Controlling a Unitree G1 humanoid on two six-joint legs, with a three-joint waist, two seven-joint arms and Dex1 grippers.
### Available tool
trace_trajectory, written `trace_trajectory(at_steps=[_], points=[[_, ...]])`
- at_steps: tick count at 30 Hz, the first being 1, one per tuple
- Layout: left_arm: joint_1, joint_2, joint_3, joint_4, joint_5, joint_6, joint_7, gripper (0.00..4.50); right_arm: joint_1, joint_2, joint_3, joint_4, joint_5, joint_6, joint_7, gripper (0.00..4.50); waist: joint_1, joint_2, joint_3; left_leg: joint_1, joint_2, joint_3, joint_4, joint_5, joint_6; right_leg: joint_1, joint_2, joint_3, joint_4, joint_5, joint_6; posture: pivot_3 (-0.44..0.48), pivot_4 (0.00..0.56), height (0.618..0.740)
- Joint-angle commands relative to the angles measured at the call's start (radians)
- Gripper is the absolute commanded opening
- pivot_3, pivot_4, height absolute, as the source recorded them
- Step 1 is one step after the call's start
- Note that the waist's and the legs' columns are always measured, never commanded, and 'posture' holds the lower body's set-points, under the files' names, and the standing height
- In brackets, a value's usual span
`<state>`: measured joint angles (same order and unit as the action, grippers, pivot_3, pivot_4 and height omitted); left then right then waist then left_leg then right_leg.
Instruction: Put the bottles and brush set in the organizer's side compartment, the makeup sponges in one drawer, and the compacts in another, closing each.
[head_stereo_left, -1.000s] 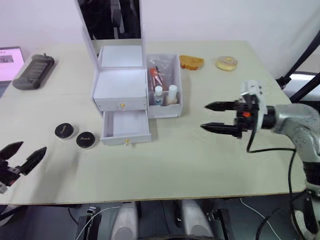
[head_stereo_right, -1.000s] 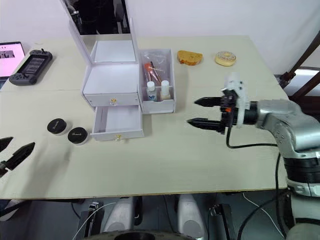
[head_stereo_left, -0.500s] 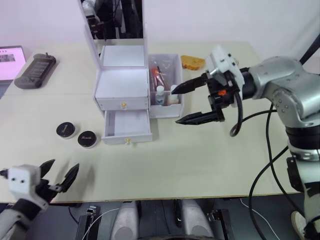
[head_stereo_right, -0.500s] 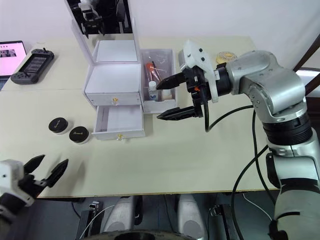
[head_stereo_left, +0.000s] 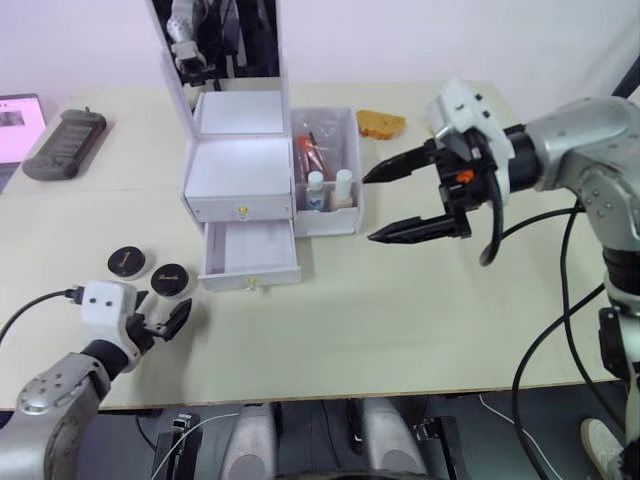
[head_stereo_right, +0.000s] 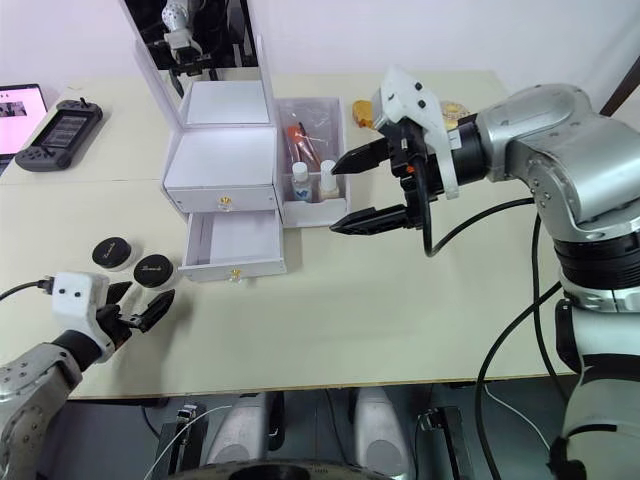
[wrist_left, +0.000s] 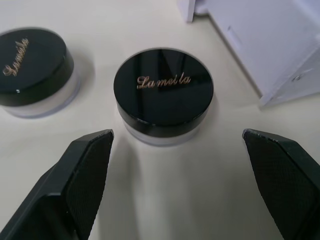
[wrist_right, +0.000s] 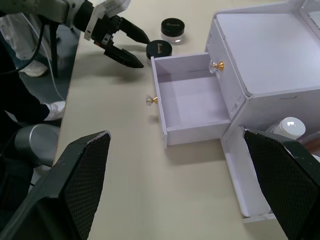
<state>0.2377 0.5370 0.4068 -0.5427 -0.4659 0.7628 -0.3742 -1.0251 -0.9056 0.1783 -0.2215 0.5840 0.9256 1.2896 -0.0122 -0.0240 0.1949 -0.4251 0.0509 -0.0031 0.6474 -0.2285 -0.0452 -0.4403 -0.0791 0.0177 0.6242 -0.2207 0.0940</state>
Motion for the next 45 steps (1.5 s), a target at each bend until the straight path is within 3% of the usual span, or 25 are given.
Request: trace_trajectory(at_steps=[1, 8, 19, 22, 24, 31, 36, 42, 45], points=[[-0.091, 0.064, -0.018, -0.008, -0.006, 0.124, 0.027, 4.36, -0.009, -0.024, -0.056, -0.048, 0.012, 0.019, -0.031, 4.5, 0.002, 0.0, 0.0, 0.0, 0.0, -0.001, 0.001, 0.0, 0.0, 0.0, 0.0, 0.0, 0.001, 0.0, 0.0, 0.0, 0.15, 0.74], [-0.24, 0.076, -0.067, 0.023, -0.008, 0.263, 0.068, 4.36, 0.008, -0.033, -0.066, -0.068, 0.01, 0.029, -0.062, 4.5, -0.007, 0.0, 0.0, 0.001, 0.0, -0.001, 0.001, 0.0, 0.0, 0.0, 0.0, 0.0, 0.003, 0.0, 0.0, 0.0, 0.15, 0.74], [-0.287, 0.061, -0.083, 0.063, 0.011, 0.312, 0.09, 4.36, 0.005, -0.034, -0.068, -0.072, 0.009, 0.027, -0.09, 4.5, -0.003, 0.0, 0.0, 0.001, 0.0, -0.001, 0.001, 0.0, 0.0, 0.0, 0.001, 0.0, 0.005, -0.001, 0.002, 0.0, 0.15, 0.74], [-0.301, 0.049, -0.079, 0.07, 0.008, 0.307, 0.091, 3.49, 0.007, -0.033, -0.064, -0.075, 0.013, 0.029, -0.091, 4.5, -0.002, 0.0, 0.0, 0.001, 0.0, -0.001, 0.001, 0.0, 0.0, 0.0, 0.001, 0.0, 0.005, -0.001, 0.002, 0.0, 0.15, 0.74], [-0.303, 0.048, -0.076, 0.067, 0.006, 0.315, 0.089, 2.65, 0.01, -0.034, -0.061, -0.079, 0.015, 0.029, -0.088, 4.5, -0.002, 0.0, 0.0, 0.001, 0.0, -0.001, 0.001, 0.0, 0.0, 0.0, 0.001, 0.0, 0.005, -0.001, 0.002, 0.0, 0.15, 0.74], [-0.317, 0.058, 0.003, 0.039, 0.001, 0.283, 0.096, 2.66, 0.016, -0.042, -0.055, -0.074, 0.008, 0.022, -0.078, 4.5, -0.002, 0.0, 0.0, 0.001, 0.0, -0.001, 0.001, 0.0, 0.0, 0.0, 0.001, 0.0, 0.005, -0.001, 0.002, 0.0, 0.15, 0.74], [-0.38, 0.128, 0.109, -0.033, -0.112, 0.289, -0.006, 2.66, 0.009, -0.042, -0.057, -0.055, 0.025, 0.013, -0.039, 4.5, -0.002, -0.001, 0.0, 0.001, 0.0, -0.002, 0.001, 0.0, 0.0, 0.0, 0.001, 0.0, 0.005, -0.001, 0.002, 0.0, 0.15, 0.74], [-0.414, 0.253, 0.081, -0.114, -0.282, 0.34, -0.163, 2.66, 0.002, -0.037, -0.05, -0.04, 0.024, 0.004, -0.016, 4.5, -0.003, -0.001, 0.0, 0.001, 0.0, -0.001, 0.001, 0.0, 0.0, 0.0, 0.0, 0.0, 0.005, -0.001, 0.002, 0.0, 0.15, 0.74], [-0.43, 0.273, 0.043, -0.118, -0.321, 0.36, -0.171, 2.66, 0.004, -0.03, -0.055, -0.043, 0.028, 0.007, -0.021, 4.5, -0.003, -0.001, 0.0, 0.001, 0.0, -0.001, 0.001, 0.0, 0.0, 0.0, 0.001, 0.0, 0.005, -0.001, 0.002, 0.0, 0.15, 0.74]])
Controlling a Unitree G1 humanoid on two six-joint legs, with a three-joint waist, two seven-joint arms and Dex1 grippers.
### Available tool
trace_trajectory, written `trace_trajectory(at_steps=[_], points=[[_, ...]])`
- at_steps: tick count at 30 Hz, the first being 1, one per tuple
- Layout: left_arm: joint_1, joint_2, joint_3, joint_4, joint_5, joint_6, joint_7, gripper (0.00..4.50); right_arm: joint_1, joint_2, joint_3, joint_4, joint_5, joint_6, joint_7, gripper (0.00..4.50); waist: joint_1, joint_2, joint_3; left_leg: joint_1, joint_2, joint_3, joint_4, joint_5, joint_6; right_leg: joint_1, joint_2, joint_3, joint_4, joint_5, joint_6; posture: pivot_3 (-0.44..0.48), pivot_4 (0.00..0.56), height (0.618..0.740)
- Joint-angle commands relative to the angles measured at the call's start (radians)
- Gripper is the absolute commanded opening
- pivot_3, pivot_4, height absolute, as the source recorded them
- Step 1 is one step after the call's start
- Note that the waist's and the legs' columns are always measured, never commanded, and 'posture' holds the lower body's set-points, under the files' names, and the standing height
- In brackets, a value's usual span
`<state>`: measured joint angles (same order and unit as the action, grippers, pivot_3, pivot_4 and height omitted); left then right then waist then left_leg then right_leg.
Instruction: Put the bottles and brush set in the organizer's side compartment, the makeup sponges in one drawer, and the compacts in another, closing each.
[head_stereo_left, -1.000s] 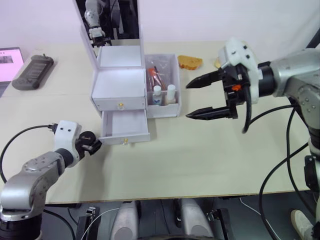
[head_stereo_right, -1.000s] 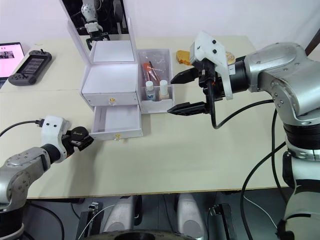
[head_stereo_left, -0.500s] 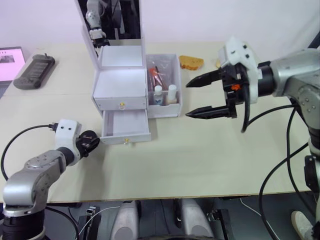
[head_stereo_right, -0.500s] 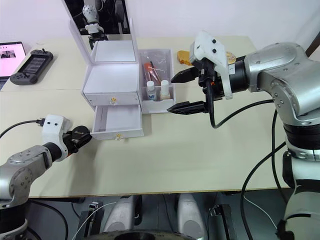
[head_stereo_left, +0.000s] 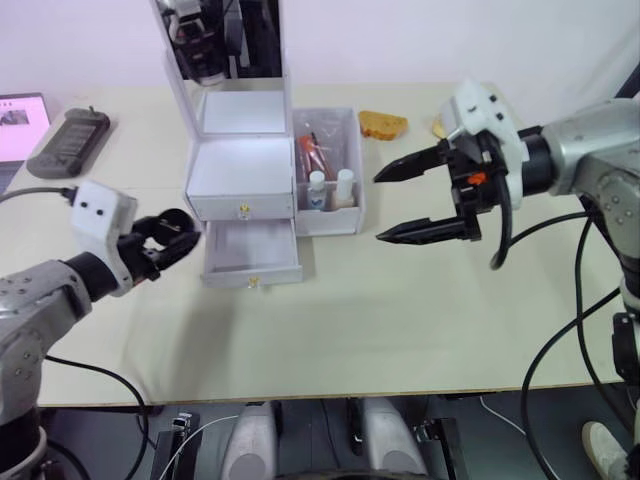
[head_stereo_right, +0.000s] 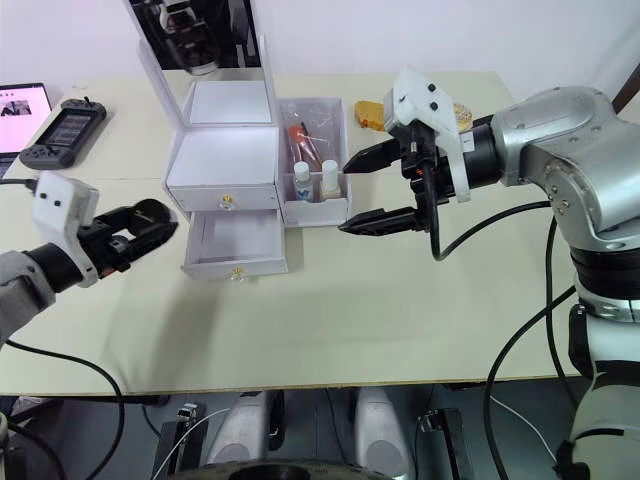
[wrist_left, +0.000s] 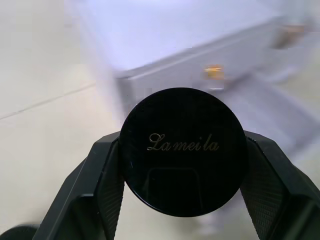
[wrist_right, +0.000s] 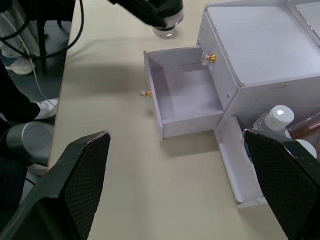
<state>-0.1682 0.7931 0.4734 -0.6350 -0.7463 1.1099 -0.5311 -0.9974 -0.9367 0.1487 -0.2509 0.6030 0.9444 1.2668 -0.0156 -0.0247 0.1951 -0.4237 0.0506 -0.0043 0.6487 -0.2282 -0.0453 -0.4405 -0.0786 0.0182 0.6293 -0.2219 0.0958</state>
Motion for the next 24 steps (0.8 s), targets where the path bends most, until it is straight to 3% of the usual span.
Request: trace_trajectory(at_steps=[1, 10, 24], points=[[-0.029, 0.017, -0.038, -0.023, -0.047, 0.013, -0.012, 2.66, -0.022, 0.001, -0.027, -0.016, 0.01, -0.01, 0.0, 4.5, 0.0, 0.0, 0.0, 0.0, 0.0, 0.0, 0.0, 0.0, 0.0, 0.0, 0.0, 0.0, 0.0, 0.0, 0.0, 0.0, 0.15, 0.74], [-0.183, -0.042, -0.287, 0.112, 0.086, -0.028, 0.1, 2.66, 0.002, -0.022, -0.072, -0.075, 0.039, 0.041, -0.052, 4.5, 0.002, 0.0, 0.0, 0.0, 0.0, 0.0, 0.0, 0.0, 0.0, 0.0, 0.001, 0.0, 0.001, 0.0, 0.0, 0.0, 0.15, 0.74], [-0.179, -0.041, -0.353, 0.143, 0.161, -0.056, 0.078, 2.66, 0.007, -0.033, -0.079, -0.099, 0.052, 0.058, -0.103, 4.5, 0.001, 0.0, 0.0, 0.0, 0.0, 0.0, 0.0, 0.0, 0.0, 0.0, 0.001, 0.0, 0.001, 0.0, 0.001, 0.0, 0.15, 0.74]])
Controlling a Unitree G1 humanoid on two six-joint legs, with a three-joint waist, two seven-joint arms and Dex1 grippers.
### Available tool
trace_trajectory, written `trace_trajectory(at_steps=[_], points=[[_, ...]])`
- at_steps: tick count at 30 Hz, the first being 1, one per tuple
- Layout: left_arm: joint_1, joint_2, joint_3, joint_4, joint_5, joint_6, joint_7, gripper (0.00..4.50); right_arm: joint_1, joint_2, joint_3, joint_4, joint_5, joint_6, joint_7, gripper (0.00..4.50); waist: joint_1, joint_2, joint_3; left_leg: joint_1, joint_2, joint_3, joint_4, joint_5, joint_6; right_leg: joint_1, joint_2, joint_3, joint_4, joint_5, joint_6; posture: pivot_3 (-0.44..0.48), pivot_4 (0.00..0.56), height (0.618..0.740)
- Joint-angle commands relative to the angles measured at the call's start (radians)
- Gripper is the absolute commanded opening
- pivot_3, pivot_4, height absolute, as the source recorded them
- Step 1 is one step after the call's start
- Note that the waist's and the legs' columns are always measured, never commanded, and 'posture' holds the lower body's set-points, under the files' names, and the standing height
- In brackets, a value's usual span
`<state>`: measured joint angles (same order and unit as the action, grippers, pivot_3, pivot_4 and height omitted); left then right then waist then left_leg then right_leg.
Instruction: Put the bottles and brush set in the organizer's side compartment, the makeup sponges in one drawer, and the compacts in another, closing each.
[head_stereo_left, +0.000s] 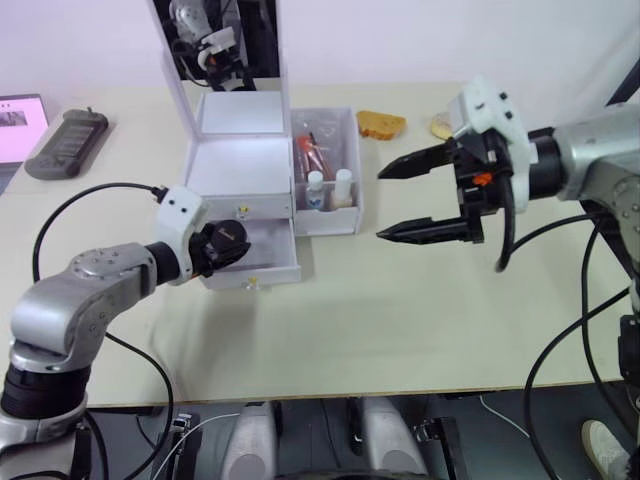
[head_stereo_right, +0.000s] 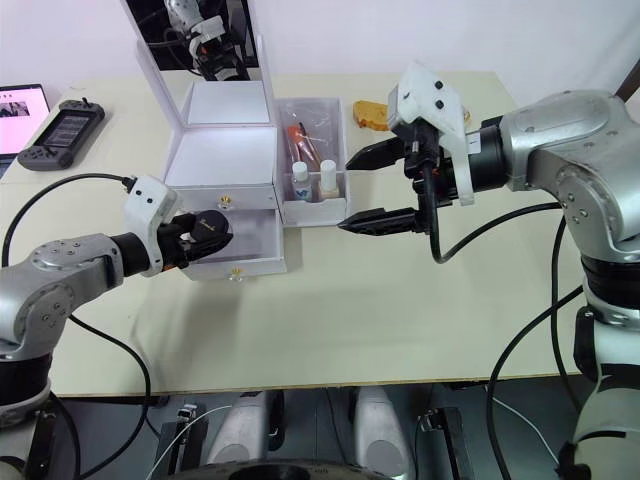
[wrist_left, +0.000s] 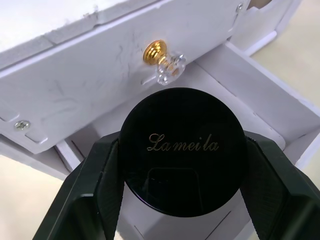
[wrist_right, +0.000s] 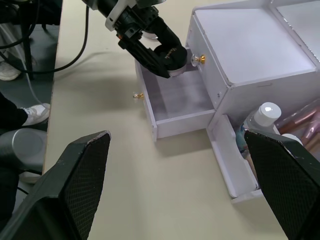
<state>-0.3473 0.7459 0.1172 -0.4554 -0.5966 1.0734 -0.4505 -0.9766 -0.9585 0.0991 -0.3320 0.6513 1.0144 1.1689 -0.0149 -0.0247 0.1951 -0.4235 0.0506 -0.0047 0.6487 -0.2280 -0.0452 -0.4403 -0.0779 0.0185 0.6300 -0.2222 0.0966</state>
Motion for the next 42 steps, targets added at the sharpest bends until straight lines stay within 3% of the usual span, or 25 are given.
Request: trace_trajectory(at_steps=[1, 3, 7, 17, 26, 29, 31, 34, 42], points=[[0.002, 0.001, 0.006, -0.037, 0.011, -0.018, 0.0, 2.66, -0.014, -0.012, -0.028, -0.017, 0.003, -0.014, -0.005, 4.5, 0.0, 0.0, 0.0, 0.0, 0.0, 0.0, 0.0, 0.0, 0.0, 0.0, 0.0, 0.0, 0.0, 0.0, 0.0, 0.0, 0.15, 0.74], [0.004, -0.008, 0.012, -0.035, 0.009, -0.013, 0.007, 2.66, -0.016, -0.011, -0.026, -0.015, 0.004, -0.013, -0.005, 4.5, 0.001, 0.0, 0.0, 0.0, 0.0, 0.0, 0.0, 0.0, 0.0, 0.0, 0.0, 0.0, 0.0, 0.0, 0.0, 0.0, 0.15, 0.74], [0.004, -0.007, 0.009, -0.036, 0.01, -0.01, 0.006, 4.45, -0.017, -0.01, -0.023, -0.008, -0.002, -0.021, -0.004, 4.5, 0.0, 0.0, 0.0, 0.0, 0.0, 0.0, 0.0, 0.0, 0.0, 0.0, 0.0, 0.0, 0.0, 0.0, 0.0, 0.0, 0.15, 0.74], [0.001, 0.009, 0.046, -0.059, -0.021, 0.008, -0.016, 4.45, -0.004, -0.014, -0.023, 0.002, -0.001, -0.031, 0.002, 4.5, 0.0, 0.0, 0.0, 0.0, 0.0, 0.0, 0.0, 0.0, 0.0, 0.0, 0.0, 0.0, 0.0, 0.0, 0.0, 0.0, 0.15, 0.74], [0.133, 0.12, 0.361, -0.054, -0.128, -0.129, -0.237, 4.45, 0.206, -0.008, -0.177, 0.124, -0.048, -0.252, -0.012, 4.5, 0.0, 0.0, 0.0, 0.0, 0.0, 0.0, 0.0, 0.0, 0.0, 0.0, 0.0, 0.0, 0.0, 0.0, 0.0, 0.0, 0.15, 0.74], [0.251, 0.202, 0.46, 0.012, -0.057, -0.175, -0.294, 4.45, 0.306, -0.008, -0.225, 0.186, -0.098, -0.382, -0.011, 4.5, -0.002, 0.0, 0.0, 0.0, 0.0, 0.0, 0.0, 0.0, 0.0, 0.0, 0.0, 0.0, 0.0, 0.0, 0.0, 0.0, 0.15, 0.74], [0.305, 0.221, 0.503, 0.072, -0.016, -0.169, -0.263, 4.45, 0.369, -0.016, -0.244, 0.237, -0.136, -0.449, -0.014, 4.5, -0.003, 0.0, 0.0, 0.001, 0.0, 0.001, 0.0, 0.0, 0.0, 0.0, 0.0, 0.0, 0.0, 0.0, 0.0, 0.0, 0.15, 0.74], [0.345, 0.134, 0.604, 0.154, 0.026, -0.235, -0.177, 4.45, 0.494, -0.037, -0.302, 0.367, -0.182, -0.553, 0.005, 4.5, 0.001, 0.0, 0.0, 0.004, 0.0, 0.001, 0.0, 0.0, 0.0, 0.003, 0.0, 0.0, 0.0, 0.0, 0.0, 0.0, 0.15, 0.74], [0.679, -0.136, 0.725, 0.158, 0.073, -0.536, -0.224, 4.45, 0.591, -0.002, -0.433, 0.536, -0.16, -0.648, -0.005, 4.5, -0.011, -0.001, 0.0, 0.01, 0.0, 0.005, -0.002, 0.0, 0.0, 0.006, -0.001, 0.003, -0.001, 0.0, 0.0, 0.0, 0.15, 0.74]])
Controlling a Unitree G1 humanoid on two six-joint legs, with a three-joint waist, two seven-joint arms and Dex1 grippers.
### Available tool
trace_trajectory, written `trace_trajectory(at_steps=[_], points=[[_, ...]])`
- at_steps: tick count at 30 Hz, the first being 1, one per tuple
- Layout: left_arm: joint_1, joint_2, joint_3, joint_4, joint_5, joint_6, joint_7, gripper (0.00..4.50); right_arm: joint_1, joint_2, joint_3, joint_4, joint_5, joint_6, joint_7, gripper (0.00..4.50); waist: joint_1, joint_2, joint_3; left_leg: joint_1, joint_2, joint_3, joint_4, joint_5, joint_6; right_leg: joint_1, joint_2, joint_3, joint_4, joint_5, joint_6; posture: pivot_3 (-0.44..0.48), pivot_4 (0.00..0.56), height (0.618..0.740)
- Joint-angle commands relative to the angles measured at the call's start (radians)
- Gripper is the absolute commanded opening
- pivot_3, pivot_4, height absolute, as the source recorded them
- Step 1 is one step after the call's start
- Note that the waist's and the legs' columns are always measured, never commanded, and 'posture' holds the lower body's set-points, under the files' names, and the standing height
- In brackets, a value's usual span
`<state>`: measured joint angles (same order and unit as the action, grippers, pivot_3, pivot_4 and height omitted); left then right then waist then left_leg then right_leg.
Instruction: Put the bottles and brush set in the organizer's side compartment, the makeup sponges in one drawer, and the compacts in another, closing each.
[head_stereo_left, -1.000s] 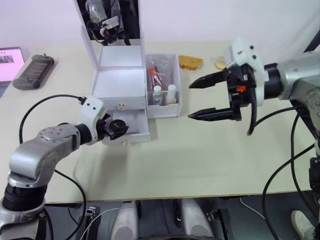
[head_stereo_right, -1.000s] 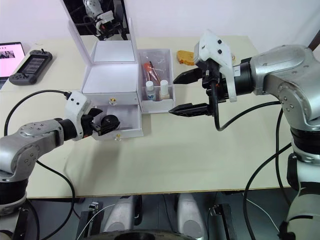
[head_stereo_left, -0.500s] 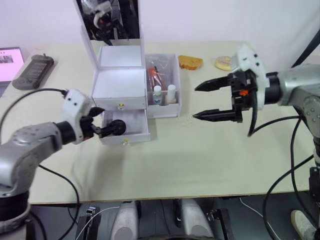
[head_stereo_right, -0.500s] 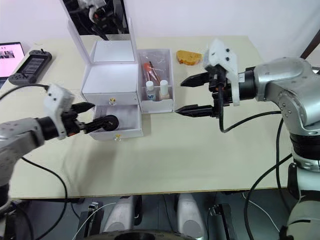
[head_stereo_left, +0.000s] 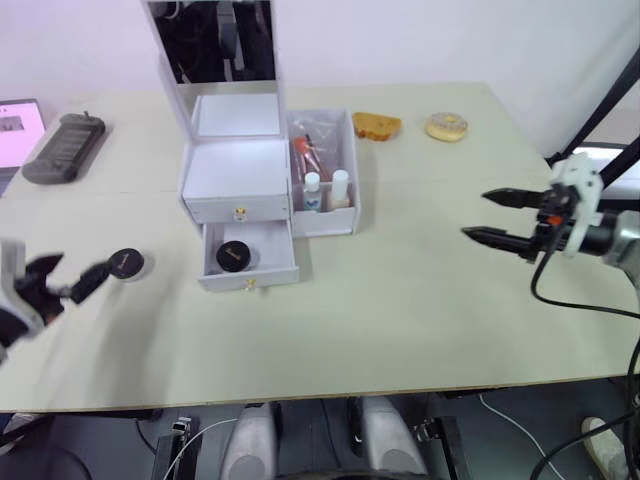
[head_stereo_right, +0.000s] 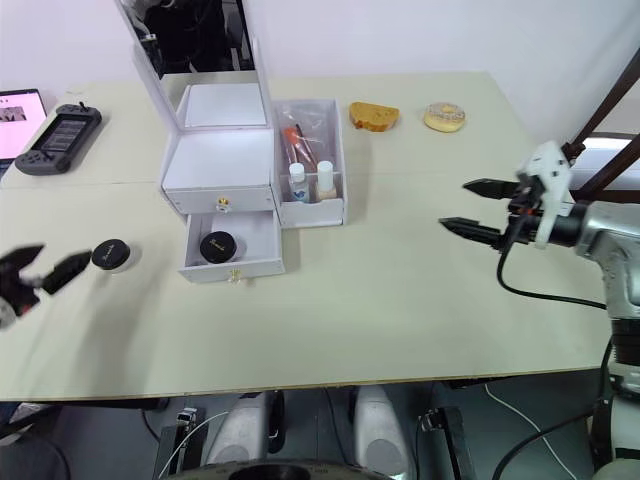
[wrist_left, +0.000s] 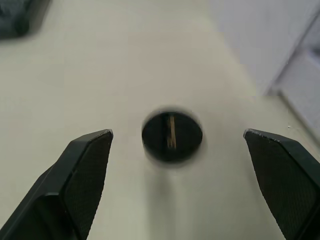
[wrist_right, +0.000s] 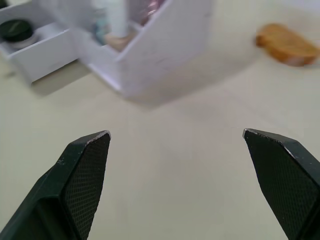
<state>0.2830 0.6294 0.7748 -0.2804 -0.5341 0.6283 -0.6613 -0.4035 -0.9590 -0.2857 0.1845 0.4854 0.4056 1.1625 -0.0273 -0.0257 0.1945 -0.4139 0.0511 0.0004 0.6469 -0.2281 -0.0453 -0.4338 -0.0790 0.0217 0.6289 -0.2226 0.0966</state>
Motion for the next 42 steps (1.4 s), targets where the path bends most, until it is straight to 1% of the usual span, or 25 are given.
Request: trace_trajectory(at_steps=[1, 5, 7, 8, 12, 14, 17, 19, 20, 22, 23, 25, 26, 29, 31, 33, 37, 42], points=[[0.069, -0.035, 0.075, -0.018, 0.004, -0.11, -0.016, 4.45, 0.03, -0.002, -0.054, 0.021, 0.005, -0.043, 0.002, 4.5, 0.003, 0.0, 0.0, 0.002, 0.0, 0.0, 0.0, 0.0, 0.0, 0.001, 0.0, 0.0, 0.0, 0.0, 0.0, 0.0, 0.15, 0.74], [0.164, -0.082, 0.091, 0.06, 0.008, -0.21, -0.064, 4.45, 0.087, 0.002, -0.059, 0.021, -0.004, -0.073, -0.001, 4.5, 0.007, 0.001, 0.0, 0.006, 0.0, -0.002, 0.001, 0.0, -0.001, 0.004, 0.0, 0.0, -0.001, -0.002, 0.002, 0.0, 0.15, 0.74], [0.187, -0.084, 0.096, 0.105, 0.017, -0.248, -0.072, 4.45, 0.101, 0.005, -0.052, 0.023, -0.012, -0.081, -0.013, 4.5, 0.0, 0.005, -0.003, 0.007, 0.0, -0.004, 0.0, -0.002, -0.004, 0.004, 0.0, -0.002, -0.012, -0.001, 0.001, 0.0, 0.15, 0.74], [0.187, -0.08, 0.095, 0.116, 0.011, -0.259, -0.074, 4.45, 0.107, 0.004, -0.048, 0.021, -0.016, -0.087, -0.014, 4.5, -0.004, 0.005, -0.002, 0.006, -0.001, -0.005, 0.001, -0.003, -0.004, 0.008, -0.001, -0.003, -0.017, -0.001, 0.001, 0.0, 0.15, 0.74], [0.168, -0.073, 0.074, 0.148, 0.008, -0.287, -0.063, 4.45, 0.11, 0.011, -0.035, -0.016, -0.012, -0.089, -0.024, 4.5, -0.016, 0.005, -0.002, 0.005, -0.001, -0.002, 0.002, -0.003, -0.004, 0.007, -0.003, -0.002, -0.024, 0.0, 0.0, 0.0, 0.15, 0.74], [0.159, -0.072, 0.061, 0.144, 0.008, -0.29, -0.058, 4.45, 0.097, 0.014, -0.026, -0.04, -0.009, -0.084, -0.025, 4.5, -0.017, 0.004, -0.002, 0.004, -0.001, -0.001, 0.0, -0.003, -0.004, 0.008, -0.003, -0.002, -0.029, 0.002, -0.004, 0.0, 0.15, 0.74], [0.151, -0.073, 0.049, 0.126, 0.004, -0.287, -0.049, 4.45, 0.073, 0.018, -0.003, -0.094, -0.003, -0.057, -0.03, 4.5, -0.019, 0.004, -0.003, 0.004, 0.0, 0.003, -0.001, -0.003, -0.004, 0.01, -0.004, 0.0, -0.029, 0.004, -0.006, 0.0, 0.15, 0.74], [0.144, -0.059, 0.034, 0.104, 0.002, -0.253, -0.031, 4.45, 0.046, 0.008, 0.032, -0.16, 0.008, -0.017, -0.019, 4.5, -0.019, 0.004, -0.003, 0.004, 0.0, 0.004, -0.001, -0.004, -0.002, 0.008, -0.003, 0.0, -0.026, 0.006, -0.009, 0.0, 0.15, 0.74], [0.144, -0.03, 0.012, 0.08, 0.003, -0.175, -0.008, 4.45, 0.019, -0.003, 0.06, -0.208, 0.013, 0.013, -0.013, 4.5, -0.017, 0.003, -0.003, 0.004, 0.0, 0.005, -0.001, -0.004, -0.002, 0.008, -0.003, 0.0, -0.026, 0.006, -0.009, 0.0, 0.15, 0.74], [0.132, 0.059, -0.029, 0.013, 0.0, -0.019, 0.022, 4.45, -0.072, -0.021, 0.113, -0.293, 0.033, 0.108, -0.03, 4.5, -0.015, 0.001, -0.002, 0.004, 0.0, 0.003, -0.001, -0.007, -0.001, 0.004, -0.002, 0.0, -0.015, 0.004, -0.006, 0.0, 0.15, 0.74], [0.106, 0.099, -0.032, -0.012, -0.031, 0.058, 0.038, 4.45, -0.113, -0.035, 0.132, -0.325, 0.045, 0.155, -0.025, 4.5, -0.015, 0.001, -0.001, 0.004, 0.0, 0.001, -0.002, -0.007, -0.001, 0.0, -0.001, 0.0, -0.009, 0.003, -0.004, 0.0, 0.15, 0.74], [0.046, 0.167, -0.042, -0.038, -0.05, 0.136, 0.056, 4.45, -0.168, -0.054, 0.154, -0.368, 0.084, 0.224, 0.004, 4.5, -0.008, 0.001, 0.0, 0.004, 0.0, -0.001, -0.001, -0.007, -0.001, -0.003, 0.0, -0.001, -0.003, 0.002, -0.003, 0.0, 0.15, 0.74], [0.013, 0.192, -0.048, -0.044, -0.061, 0.175, 0.067, 4.45, -0.188, -0.059, 0.163, -0.383, 0.101, 0.252, 0.015, 4.5, -0.005, 0.001, 0.0, 0.004, 0.0, -0.003, -0.001, -0.007, -0.001, -0.004, 0.0, -0.001, -0.001, 0.001, -0.002, 0.0, 0.15, 0.74], [-0.092, 0.261, -0.112, -0.058, -0.077, 0.298, 0.097, 4.45, -0.256, -0.064, 0.194, -0.433, 0.148, 0.329, 0.033, 4.5, -0.008, 0.001, 0.0, 0.005, 0.0, -0.005, -0.001, -0.007, -0.001, -0.004, 0.001, -0.002, -0.001, 0.0, 0.0, 0.0, 0.15, 0.74], [-0.155, 0.294, -0.161, -0.025, -0.063, 0.345, 0.112, 4.45, -0.296, -0.064, 0.205, -0.462, 0.177, 0.38, 0.031, 4.5, -0.013, 0.002, 0.0, 0.005, 0.0, -0.003, -0.001, -0.007, -0.001, -0.002, -0.001, -0.002, -0.002, 0.001, -0.002, 0.0, 0.15, 0.74], [-0.209, 0.303, -0.184, 0.005, -0.055, 0.381, 0.132, 4.45, -0.313, -0.068, 0.205, -0.484, 0.192, 0.404, 0.027, 4.5, -0.018, 0.001, 0.0, 0.004, -0.001, -0.002, -0.001, -0.007, -0.001, -0.003, -0.001, -0.001, -0.003, 0.003, -0.004, 0.0, 0.15, 0.74], [-0.289, 0.318, -0.232, 0.074, -0.021, 0.376, 0.141, 4.45, -0.301, -0.084, 0.184, -0.514, 0.206, 0.423, 0.021, 4.5, -0.015, 0.001, 0.0, 0.004, 0.0, -0.002, -0.004, -0.007, -0.001, -0.003, 0.0, -0.002, -0.003, 0.001, -0.002, 0.0, 0.15, 0.74], [-0.413, 0.295, -0.292, 0.161, 0.015, 0.357, 0.177, 4.45, -0.277, -0.096, 0.17, -0.534, 0.206, 0.417, 0.012, 4.5, -0.008, 0.001, 0.0, 0.004, 0.0, -0.003, -0.003, -0.007, -0.001, -0.004, 0.0, -0.002, -0.001, 0.001, -0.001, 0.0, 0.15, 0.74]])
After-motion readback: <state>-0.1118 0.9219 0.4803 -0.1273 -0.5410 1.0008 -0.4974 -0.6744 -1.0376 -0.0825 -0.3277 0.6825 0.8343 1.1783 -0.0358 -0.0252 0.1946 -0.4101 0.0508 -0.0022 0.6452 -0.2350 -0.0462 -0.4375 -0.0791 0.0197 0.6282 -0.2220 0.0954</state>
